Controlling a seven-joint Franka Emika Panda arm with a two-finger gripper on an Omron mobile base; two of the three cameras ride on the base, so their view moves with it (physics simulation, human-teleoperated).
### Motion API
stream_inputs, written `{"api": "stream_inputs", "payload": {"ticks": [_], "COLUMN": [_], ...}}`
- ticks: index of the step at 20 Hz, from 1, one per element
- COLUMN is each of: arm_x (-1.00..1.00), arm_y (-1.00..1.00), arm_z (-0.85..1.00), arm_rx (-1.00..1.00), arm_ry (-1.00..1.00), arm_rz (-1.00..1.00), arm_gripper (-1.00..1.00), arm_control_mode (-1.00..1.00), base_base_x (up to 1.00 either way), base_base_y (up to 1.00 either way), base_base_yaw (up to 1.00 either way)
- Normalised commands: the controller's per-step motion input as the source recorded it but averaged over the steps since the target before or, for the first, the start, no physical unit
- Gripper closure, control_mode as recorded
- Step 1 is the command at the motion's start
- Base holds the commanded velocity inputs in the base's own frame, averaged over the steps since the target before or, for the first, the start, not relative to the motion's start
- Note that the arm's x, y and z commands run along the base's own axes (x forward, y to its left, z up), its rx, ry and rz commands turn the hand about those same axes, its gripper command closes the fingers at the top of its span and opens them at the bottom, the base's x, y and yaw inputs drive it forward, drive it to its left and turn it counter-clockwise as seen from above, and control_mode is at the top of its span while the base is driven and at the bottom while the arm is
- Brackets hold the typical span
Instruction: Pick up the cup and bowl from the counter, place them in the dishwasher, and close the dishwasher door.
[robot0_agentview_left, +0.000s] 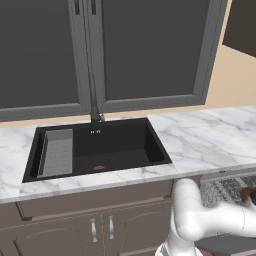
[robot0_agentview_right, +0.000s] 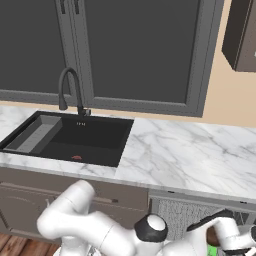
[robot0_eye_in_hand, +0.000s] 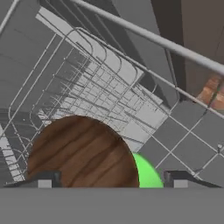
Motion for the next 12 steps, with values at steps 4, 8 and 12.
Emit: {"api": "stream_inputs", "payload": {"ticks": [4,8,12], "arm_x": [-0.34,-0.24,-0.23], "arm_y": [-0.12,-0.05,-0.04], "arm_z": [0.05,0.23,0.32], "arm_rx": [0.00,0.00,0.00], "arm_ry": [-0.21,-0.20,-0.18], "arm_rz": [0.06,0.04,0.04], "arm_gripper": [-1.00,-1.00,-1.00], "arm_control_mode": [-1.00,-1.00,-1.00], "base_base_x": [0.00,0.00,0.00], "base_base_y": [0.00,0.00,0.00], "base_base_yaw": [0.00,0.00,0.00]}}
